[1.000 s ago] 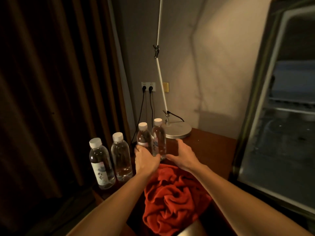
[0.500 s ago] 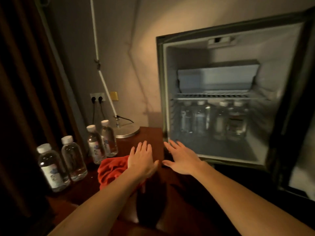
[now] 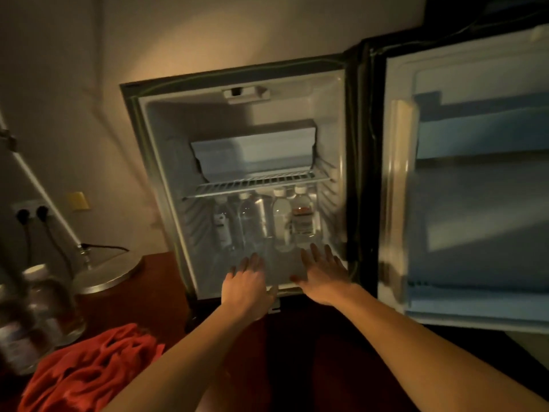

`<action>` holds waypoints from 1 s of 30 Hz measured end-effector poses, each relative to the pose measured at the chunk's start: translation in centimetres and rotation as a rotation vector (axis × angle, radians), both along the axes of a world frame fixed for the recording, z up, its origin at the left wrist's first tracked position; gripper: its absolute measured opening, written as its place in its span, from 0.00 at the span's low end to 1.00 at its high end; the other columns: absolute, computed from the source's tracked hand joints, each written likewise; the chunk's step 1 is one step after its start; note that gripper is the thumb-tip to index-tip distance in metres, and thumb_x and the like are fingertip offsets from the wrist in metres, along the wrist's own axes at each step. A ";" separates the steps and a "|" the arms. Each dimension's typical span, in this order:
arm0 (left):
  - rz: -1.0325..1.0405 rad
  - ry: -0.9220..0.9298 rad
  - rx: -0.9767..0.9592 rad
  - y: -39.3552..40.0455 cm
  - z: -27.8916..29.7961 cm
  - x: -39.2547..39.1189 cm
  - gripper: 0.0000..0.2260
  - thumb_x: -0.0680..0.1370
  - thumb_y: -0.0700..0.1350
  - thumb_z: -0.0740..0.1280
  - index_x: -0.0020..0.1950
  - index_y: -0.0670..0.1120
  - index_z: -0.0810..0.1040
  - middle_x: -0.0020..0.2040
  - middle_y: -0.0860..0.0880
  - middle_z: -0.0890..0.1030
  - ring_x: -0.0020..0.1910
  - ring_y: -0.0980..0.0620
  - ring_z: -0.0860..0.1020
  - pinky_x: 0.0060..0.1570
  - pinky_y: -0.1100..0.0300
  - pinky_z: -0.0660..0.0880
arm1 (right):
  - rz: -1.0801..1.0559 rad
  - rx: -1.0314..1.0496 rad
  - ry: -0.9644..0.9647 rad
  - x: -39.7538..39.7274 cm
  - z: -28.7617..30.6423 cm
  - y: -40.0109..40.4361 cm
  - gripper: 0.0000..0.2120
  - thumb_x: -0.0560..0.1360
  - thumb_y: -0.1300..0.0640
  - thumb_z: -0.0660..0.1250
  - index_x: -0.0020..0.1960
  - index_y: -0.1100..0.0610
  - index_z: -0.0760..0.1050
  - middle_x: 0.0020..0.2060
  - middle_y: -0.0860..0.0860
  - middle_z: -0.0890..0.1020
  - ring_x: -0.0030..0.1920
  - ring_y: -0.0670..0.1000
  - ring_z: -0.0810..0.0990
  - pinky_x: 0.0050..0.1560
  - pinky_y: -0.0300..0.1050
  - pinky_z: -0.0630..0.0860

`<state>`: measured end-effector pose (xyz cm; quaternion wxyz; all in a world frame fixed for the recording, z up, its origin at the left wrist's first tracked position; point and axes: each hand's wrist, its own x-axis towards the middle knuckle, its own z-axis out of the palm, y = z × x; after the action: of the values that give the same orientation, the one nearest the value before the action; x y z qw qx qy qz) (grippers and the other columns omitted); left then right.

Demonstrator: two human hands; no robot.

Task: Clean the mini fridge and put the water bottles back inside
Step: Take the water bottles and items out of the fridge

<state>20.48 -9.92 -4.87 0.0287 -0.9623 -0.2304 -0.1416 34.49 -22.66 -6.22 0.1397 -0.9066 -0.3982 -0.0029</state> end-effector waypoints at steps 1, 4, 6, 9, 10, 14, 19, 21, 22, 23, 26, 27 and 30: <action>-0.013 -0.004 -0.009 0.0 0.1 1.0 0.32 0.77 0.61 0.60 0.77 0.49 0.58 0.77 0.50 0.59 0.76 0.49 0.58 0.72 0.50 0.57 | -0.022 0.006 0.015 0.6 0.0 0.1 0.39 0.78 0.34 0.55 0.79 0.48 0.42 0.79 0.50 0.42 0.78 0.60 0.40 0.75 0.59 0.46; -0.032 -0.009 -0.051 0.4 0.2 4.0 0.30 0.76 0.61 0.60 0.75 0.50 0.59 0.75 0.50 0.61 0.74 0.49 0.60 0.71 0.53 0.58 | -0.053 0.012 0.034 2.1 -0.3 0.8 0.39 0.78 0.34 0.54 0.79 0.48 0.40 0.79 0.49 0.40 0.78 0.59 0.38 0.74 0.60 0.47; -0.016 -0.008 -0.118 0.6 0.3 6.0 0.31 0.76 0.63 0.59 0.76 0.51 0.59 0.76 0.51 0.61 0.75 0.49 0.60 0.71 0.52 0.57 | -0.071 0.007 0.006 3.0 -0.5 1.5 0.39 0.78 0.33 0.52 0.79 0.49 0.38 0.79 0.50 0.40 0.78 0.60 0.39 0.75 0.58 0.43; 0.045 -0.096 -0.278 1.0 0.6 8.5 0.31 0.73 0.65 0.63 0.72 0.53 0.63 0.72 0.52 0.68 0.71 0.48 0.67 0.67 0.49 0.67 | -0.090 0.063 0.058 4.0 -0.5 2.6 0.41 0.78 0.34 0.53 0.79 0.53 0.37 0.79 0.53 0.42 0.78 0.60 0.41 0.75 0.55 0.43; 0.063 -0.134 -0.351 1.2 0.7 9.2 0.32 0.71 0.65 0.65 0.71 0.54 0.62 0.71 0.52 0.69 0.70 0.46 0.69 0.65 0.47 0.69 | -0.099 0.098 0.098 4.3 -0.4 2.9 0.41 0.79 0.35 0.54 0.79 0.54 0.37 0.79 0.53 0.42 0.78 0.59 0.42 0.75 0.54 0.44; 0.021 -0.310 -0.630 2.6 0.4 11.8 0.38 0.72 0.60 0.67 0.77 0.58 0.52 0.72 0.47 0.70 0.68 0.41 0.71 0.62 0.41 0.72 | -0.222 0.307 0.220 5.5 0.7 4.4 0.41 0.79 0.37 0.57 0.79 0.58 0.42 0.78 0.55 0.54 0.77 0.59 0.55 0.74 0.51 0.53; 0.056 -0.503 -0.723 4.0 0.0 15.2 0.33 0.76 0.53 0.69 0.75 0.47 0.59 0.65 0.42 0.75 0.62 0.39 0.76 0.58 0.45 0.75 | -0.262 0.546 0.344 7.2 1.3 6.5 0.34 0.79 0.43 0.62 0.77 0.58 0.55 0.72 0.56 0.69 0.71 0.58 0.68 0.66 0.48 0.67; 0.086 -0.547 -0.769 4.6 0.0 16.1 0.31 0.75 0.53 0.70 0.74 0.46 0.61 0.63 0.42 0.77 0.58 0.40 0.78 0.55 0.46 0.77 | -0.269 0.708 0.378 7.6 1.1 7.4 0.26 0.77 0.47 0.67 0.70 0.56 0.65 0.61 0.53 0.78 0.63 0.55 0.76 0.53 0.41 0.73; 0.094 -0.567 -0.792 4.9 -0.1 16.5 0.32 0.75 0.53 0.70 0.74 0.47 0.62 0.62 0.42 0.77 0.57 0.40 0.78 0.54 0.46 0.77 | -0.277 0.767 0.372 7.9 1.1 7.8 0.23 0.76 0.48 0.68 0.67 0.55 0.67 0.55 0.50 0.79 0.59 0.54 0.78 0.46 0.38 0.71; 0.098 -0.584 -0.808 5.2 -0.2 16.8 0.32 0.74 0.52 0.71 0.74 0.47 0.62 0.62 0.42 0.77 0.57 0.40 0.78 0.54 0.47 0.78 | -0.284 0.796 0.358 8.2 1.1 8.2 0.23 0.75 0.49 0.69 0.66 0.55 0.68 0.53 0.50 0.80 0.56 0.53 0.79 0.43 0.37 0.68; 0.087 -0.621 -0.828 6.0 -0.4 17.6 0.33 0.73 0.51 0.74 0.74 0.48 0.64 0.60 0.44 0.78 0.57 0.42 0.78 0.51 0.54 0.76 | -0.282 0.847 0.351 9.3 0.6 9.1 0.25 0.75 0.50 0.70 0.68 0.58 0.67 0.57 0.54 0.78 0.56 0.54 0.78 0.49 0.40 0.68; 0.078 -0.626 -0.837 6.2 -0.5 17.7 0.33 0.72 0.51 0.74 0.74 0.48 0.64 0.58 0.45 0.79 0.56 0.43 0.78 0.50 0.55 0.76 | -0.284 0.864 0.357 9.6 0.4 9.2 0.26 0.75 0.50 0.70 0.68 0.59 0.66 0.57 0.55 0.78 0.56 0.55 0.78 0.50 0.41 0.69; 0.062 -0.631 -0.863 6.7 -0.6 17.8 0.29 0.71 0.50 0.75 0.69 0.49 0.69 0.56 0.46 0.81 0.53 0.44 0.81 0.52 0.50 0.79 | -0.307 0.876 0.275 10.0 -0.1 9.8 0.23 0.74 0.51 0.72 0.65 0.57 0.70 0.52 0.50 0.78 0.54 0.53 0.78 0.49 0.36 0.69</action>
<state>38.30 -3.19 -5.49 -0.4360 -0.7902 -0.2934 -0.3154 44.48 -12.91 -6.27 0.5575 -0.8028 -0.1991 -0.0711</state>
